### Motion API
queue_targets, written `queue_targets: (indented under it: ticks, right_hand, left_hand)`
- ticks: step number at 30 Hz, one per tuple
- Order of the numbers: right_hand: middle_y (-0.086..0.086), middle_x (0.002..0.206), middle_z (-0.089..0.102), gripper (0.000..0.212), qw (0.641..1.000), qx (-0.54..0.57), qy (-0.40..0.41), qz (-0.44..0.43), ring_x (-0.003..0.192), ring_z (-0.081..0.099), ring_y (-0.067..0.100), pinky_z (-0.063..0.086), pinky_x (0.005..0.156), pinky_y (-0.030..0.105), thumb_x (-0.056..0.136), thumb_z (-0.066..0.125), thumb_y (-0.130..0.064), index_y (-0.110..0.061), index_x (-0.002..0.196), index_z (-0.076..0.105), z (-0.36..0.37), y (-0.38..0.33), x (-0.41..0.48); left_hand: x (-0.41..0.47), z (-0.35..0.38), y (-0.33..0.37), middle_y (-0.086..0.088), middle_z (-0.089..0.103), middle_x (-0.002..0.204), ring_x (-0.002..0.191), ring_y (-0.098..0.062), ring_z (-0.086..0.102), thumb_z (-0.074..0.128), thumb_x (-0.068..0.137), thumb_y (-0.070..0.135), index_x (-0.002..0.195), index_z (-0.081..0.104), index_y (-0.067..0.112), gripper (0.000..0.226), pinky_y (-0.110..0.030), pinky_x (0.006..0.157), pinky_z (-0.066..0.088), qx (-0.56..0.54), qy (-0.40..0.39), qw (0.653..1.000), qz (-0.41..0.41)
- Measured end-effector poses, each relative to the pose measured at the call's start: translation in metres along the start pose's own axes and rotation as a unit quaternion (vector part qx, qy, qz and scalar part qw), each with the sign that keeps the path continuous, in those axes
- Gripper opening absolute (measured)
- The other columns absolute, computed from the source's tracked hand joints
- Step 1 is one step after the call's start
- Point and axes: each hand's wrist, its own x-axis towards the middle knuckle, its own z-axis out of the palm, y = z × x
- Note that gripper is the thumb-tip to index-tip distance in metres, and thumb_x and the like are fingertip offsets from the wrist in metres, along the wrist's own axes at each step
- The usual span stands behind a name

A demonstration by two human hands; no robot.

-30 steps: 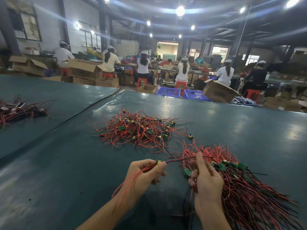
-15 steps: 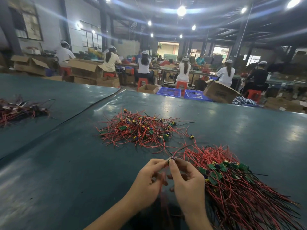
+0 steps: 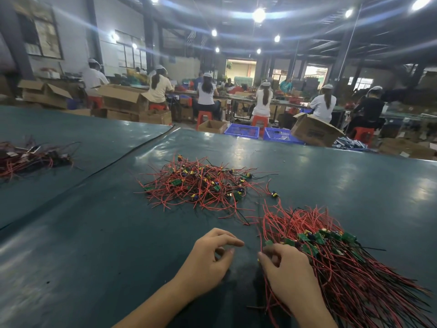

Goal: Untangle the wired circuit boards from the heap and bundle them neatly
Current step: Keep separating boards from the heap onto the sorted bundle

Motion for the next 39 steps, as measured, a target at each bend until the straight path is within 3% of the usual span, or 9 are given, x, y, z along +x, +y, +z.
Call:
queue_targets:
  ticks: [2,8,11,13,16,20,24,32,39]
  right_hand:
    - [-0.013,0.085,0.053,0.025,1.0,-0.026,-0.004,0.008,0.084,0.055,0.011,0.045,0.071,0.028,0.092,0.061,-0.042,-0.028,0.113,0.065,-0.001,-0.002,-0.001]
    - [-0.008,0.076,0.066,0.023,0.981,0.188,0.011,-0.048,0.064,0.061,0.001,0.045,0.059,0.012,0.089,0.07,-0.028,-0.019,0.109,0.071,0.006,-0.019,-0.002]
    - [-0.005,0.087,0.069,0.027,0.969,0.231,-0.081,-0.025,0.07,0.067,0.006,0.056,0.064,0.022,0.09,0.068,-0.024,-0.017,0.116,0.068,0.011,-0.021,-0.002]
    - [-0.008,0.093,0.067,0.03,0.969,0.218,-0.114,-0.021,0.075,0.065,-0.003,0.053,0.068,0.014,0.09,0.068,-0.026,-0.019,0.119,0.065,0.015,-0.021,0.0]
    - [-0.009,0.108,0.065,0.04,0.97,0.208,-0.123,-0.015,0.092,0.063,-0.006,0.046,0.079,0.006,0.09,0.068,-0.029,-0.02,0.128,0.06,0.019,-0.021,0.003]
    - [-0.001,0.128,0.059,0.047,0.977,0.193,-0.088,0.013,0.11,0.058,0.008,0.041,0.091,0.018,0.093,0.063,-0.032,-0.018,0.138,0.053,0.016,-0.01,0.01]
    - [-0.002,0.115,0.063,0.04,0.958,0.26,-0.112,0.043,0.101,0.062,0.007,0.047,0.089,0.022,0.094,0.063,-0.029,-0.017,0.132,0.057,0.015,-0.005,0.016]
    - [-0.008,0.1,0.066,0.03,0.949,0.276,-0.151,0.021,0.082,0.063,-0.004,0.046,0.075,0.009,0.093,0.063,-0.029,-0.021,0.123,0.061,0.026,-0.013,0.013]
    - [-0.011,0.099,0.065,0.035,0.953,0.261,-0.153,0.014,0.079,0.061,-0.013,0.044,0.072,0.004,0.094,0.062,-0.032,-0.021,0.127,0.059,0.027,-0.012,0.013]
  left_hand:
    - [0.001,0.0,-0.002,0.008,0.062,0.105,0.08,-0.004,0.061,0.059,0.091,0.002,0.098,0.074,0.024,0.028,-0.017,0.074,0.049,0.0,0.009,1.0,-0.005]
    - [0.003,0.001,-0.009,0.008,0.063,0.101,0.084,-0.007,0.063,0.061,0.09,0.003,0.096,0.074,0.025,0.026,-0.017,0.075,0.049,0.01,0.013,1.0,0.0]
    - [0.004,-0.001,-0.015,0.012,0.062,0.101,0.087,-0.005,0.063,0.062,0.089,0.006,0.097,0.072,0.028,0.025,-0.015,0.075,0.049,0.025,0.01,1.0,0.004]
    - [0.008,-0.004,-0.021,0.014,0.061,0.103,0.09,-0.003,0.061,0.063,0.09,0.011,0.098,0.071,0.031,0.023,-0.013,0.076,0.048,0.049,0.013,0.999,-0.001]
    - [0.02,-0.014,-0.033,0.013,0.057,0.109,0.102,-0.004,0.054,0.063,0.089,0.017,0.106,0.069,0.028,0.02,-0.017,0.088,0.044,0.125,0.032,0.991,-0.024]
    - [0.047,-0.035,-0.047,0.007,0.049,0.125,0.119,-0.012,0.041,0.058,0.091,0.026,0.125,0.059,0.025,0.033,-0.03,0.103,0.036,0.249,0.04,0.965,-0.069]
    - [0.08,-0.059,-0.063,0.0,0.044,0.137,0.127,-0.021,0.038,0.055,0.092,0.026,0.136,0.046,0.021,0.045,-0.037,0.108,0.033,0.354,0.055,0.928,-0.103]
    - [0.12,-0.058,-0.075,-0.006,0.03,0.156,0.139,-0.03,0.031,0.05,0.093,0.019,0.151,0.028,0.014,0.062,-0.047,0.111,0.032,0.348,-0.004,0.918,-0.19]
    - [0.123,-0.062,-0.084,-0.009,0.054,0.126,0.119,-0.03,0.048,0.051,0.096,0.032,0.128,0.057,0.019,0.034,-0.043,0.098,0.043,0.414,0.031,0.894,-0.169]
